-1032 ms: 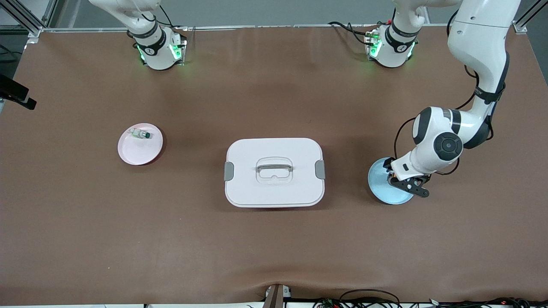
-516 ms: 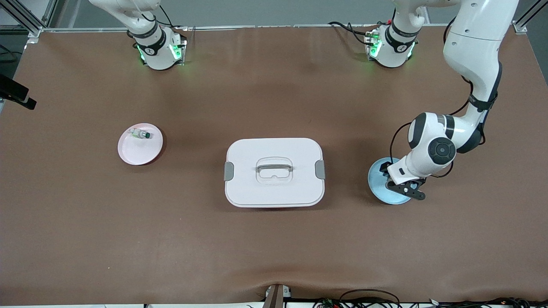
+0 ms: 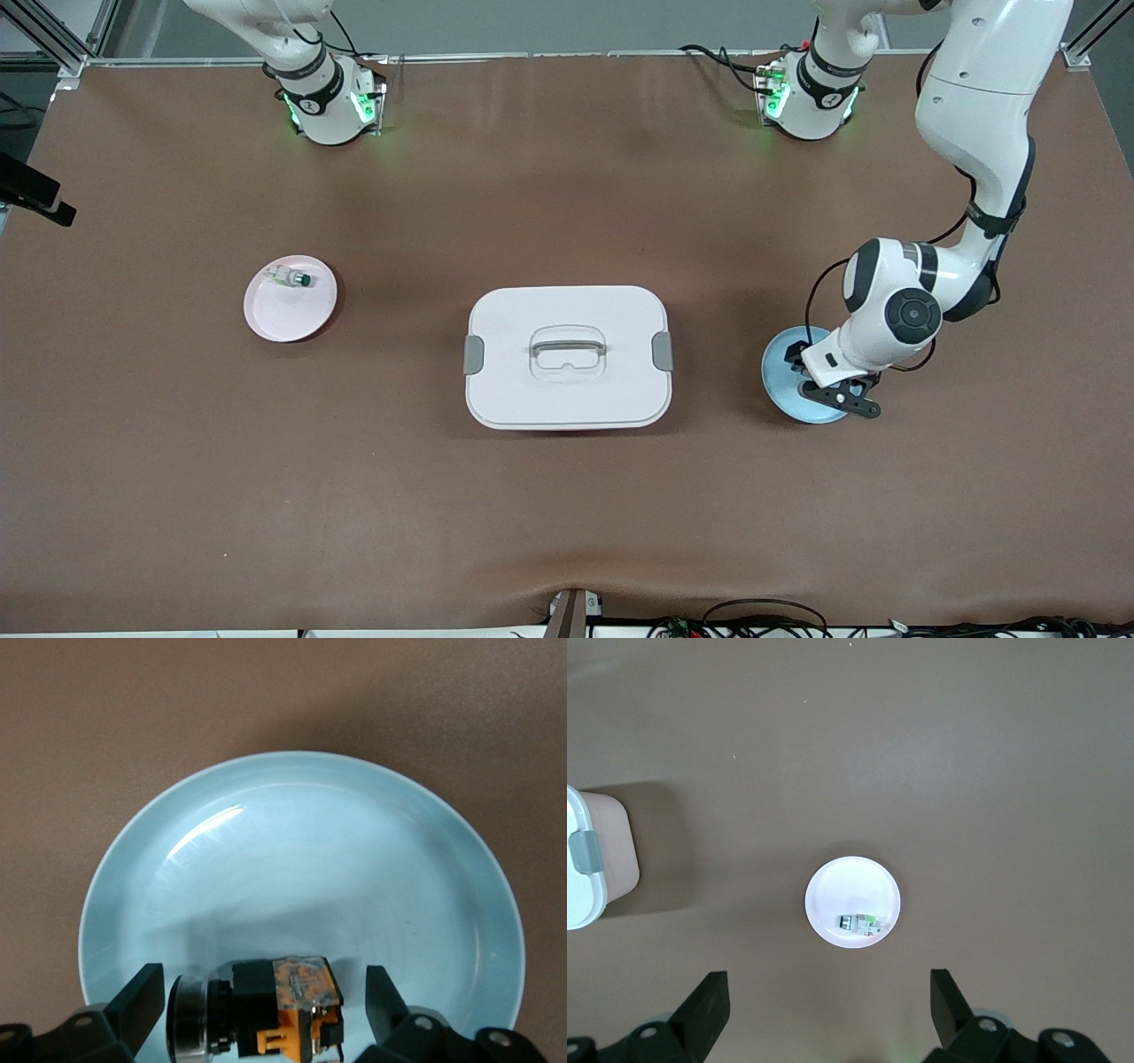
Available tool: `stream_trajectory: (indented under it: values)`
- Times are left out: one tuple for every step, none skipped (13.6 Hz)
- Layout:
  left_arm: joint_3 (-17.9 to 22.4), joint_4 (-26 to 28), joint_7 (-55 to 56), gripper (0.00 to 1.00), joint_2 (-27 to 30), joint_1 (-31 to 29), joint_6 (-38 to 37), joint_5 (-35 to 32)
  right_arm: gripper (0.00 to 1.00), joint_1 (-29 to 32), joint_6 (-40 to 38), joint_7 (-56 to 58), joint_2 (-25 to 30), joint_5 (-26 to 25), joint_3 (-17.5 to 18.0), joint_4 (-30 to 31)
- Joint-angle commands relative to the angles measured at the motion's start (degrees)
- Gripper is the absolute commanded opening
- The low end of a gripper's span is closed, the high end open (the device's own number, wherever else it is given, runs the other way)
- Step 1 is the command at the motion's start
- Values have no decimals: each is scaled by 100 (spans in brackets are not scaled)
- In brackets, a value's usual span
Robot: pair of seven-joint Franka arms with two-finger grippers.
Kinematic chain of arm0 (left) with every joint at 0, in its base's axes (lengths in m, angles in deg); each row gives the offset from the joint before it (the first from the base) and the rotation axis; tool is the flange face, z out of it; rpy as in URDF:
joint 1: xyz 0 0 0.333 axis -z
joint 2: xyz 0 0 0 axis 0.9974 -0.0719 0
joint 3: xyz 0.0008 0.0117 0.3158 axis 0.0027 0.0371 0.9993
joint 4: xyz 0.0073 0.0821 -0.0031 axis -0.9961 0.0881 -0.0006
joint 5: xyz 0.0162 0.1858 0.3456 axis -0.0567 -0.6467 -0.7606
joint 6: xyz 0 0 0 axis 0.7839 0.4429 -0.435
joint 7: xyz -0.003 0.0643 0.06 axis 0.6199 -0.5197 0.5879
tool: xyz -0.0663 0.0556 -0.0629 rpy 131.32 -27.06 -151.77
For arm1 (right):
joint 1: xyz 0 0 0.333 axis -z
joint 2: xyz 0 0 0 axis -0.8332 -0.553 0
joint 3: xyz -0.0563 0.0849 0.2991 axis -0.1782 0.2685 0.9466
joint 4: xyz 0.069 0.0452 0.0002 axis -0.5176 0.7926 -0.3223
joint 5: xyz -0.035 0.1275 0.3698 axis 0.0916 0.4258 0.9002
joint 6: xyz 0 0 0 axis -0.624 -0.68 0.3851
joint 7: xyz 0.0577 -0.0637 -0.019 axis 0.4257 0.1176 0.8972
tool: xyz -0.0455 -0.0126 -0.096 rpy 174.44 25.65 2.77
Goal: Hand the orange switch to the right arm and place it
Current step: 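Close the left gripper on the orange switch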
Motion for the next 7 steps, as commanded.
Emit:
stream_trajectory:
  values:
    - [-6,-56,252,86,-55,-7,97,-146,100,102,-24,-47,146,-2,71,126]
    - [-6,-56,287,76,-55,-7,97,-146,100,102,-33,-47,146,-2,71,126]
    - [-6,-56,314,67,-55,-7,97,-146,100,102,-33,-47,146,-2,71,126]
    - [-6,-56,323,58,-55,-7,97,-146,100,102,-41,-47,155,-2,71,126]
    - [-14,-56,479,46,-55,-7,97,-137,100,111,-42,-47,146,-2,71,126]
    - [-14,-47,777,38,-38,1,97,-146,100,120,-42,-47,146,-2,63,126]
    - [-14,-47,936,32,-12,1,97,-146,100,155,-42,-47,146,-2,62,126]
